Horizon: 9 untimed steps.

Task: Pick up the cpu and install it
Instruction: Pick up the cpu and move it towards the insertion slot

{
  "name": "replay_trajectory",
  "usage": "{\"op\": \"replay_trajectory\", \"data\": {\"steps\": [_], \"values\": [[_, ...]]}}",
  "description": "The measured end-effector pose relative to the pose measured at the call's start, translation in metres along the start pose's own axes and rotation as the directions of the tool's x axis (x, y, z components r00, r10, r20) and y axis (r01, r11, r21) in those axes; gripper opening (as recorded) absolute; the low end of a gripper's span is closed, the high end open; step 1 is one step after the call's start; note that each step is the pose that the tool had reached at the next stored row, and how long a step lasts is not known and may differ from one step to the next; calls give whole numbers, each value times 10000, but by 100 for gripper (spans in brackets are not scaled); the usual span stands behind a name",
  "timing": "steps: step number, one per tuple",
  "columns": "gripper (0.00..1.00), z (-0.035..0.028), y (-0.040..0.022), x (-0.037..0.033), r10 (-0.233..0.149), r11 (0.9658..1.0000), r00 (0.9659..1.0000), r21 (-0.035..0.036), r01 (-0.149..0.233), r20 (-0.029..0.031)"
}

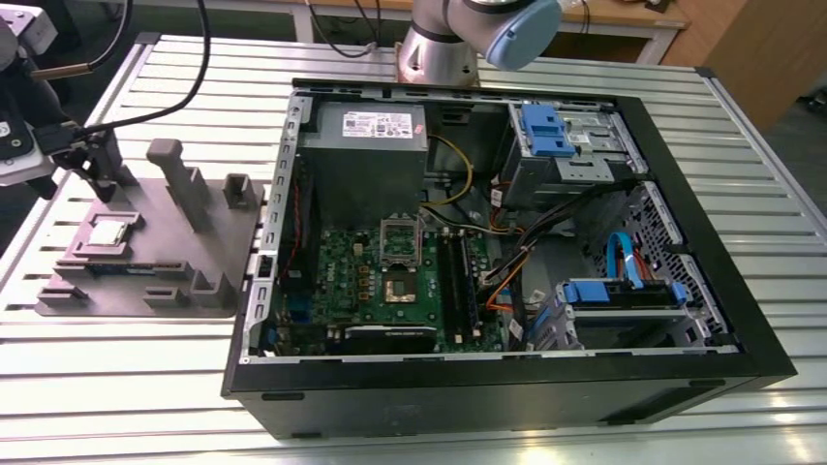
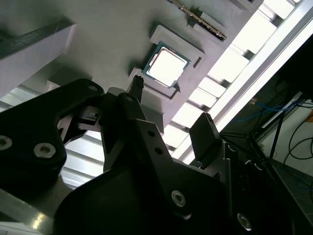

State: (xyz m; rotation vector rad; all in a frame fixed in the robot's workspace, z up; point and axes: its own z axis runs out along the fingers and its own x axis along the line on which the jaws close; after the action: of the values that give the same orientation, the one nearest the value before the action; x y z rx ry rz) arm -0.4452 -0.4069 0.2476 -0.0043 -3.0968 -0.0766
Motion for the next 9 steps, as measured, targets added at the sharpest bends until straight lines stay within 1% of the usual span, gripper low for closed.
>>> {"op": "replay_trajectory", "data": {"steps": [3,9], "values": [[65,11,-1,-1,0,10000,10000,2,0,-3],[65,14,-1,-1,0,10000,10000,1,0,-2]]}}
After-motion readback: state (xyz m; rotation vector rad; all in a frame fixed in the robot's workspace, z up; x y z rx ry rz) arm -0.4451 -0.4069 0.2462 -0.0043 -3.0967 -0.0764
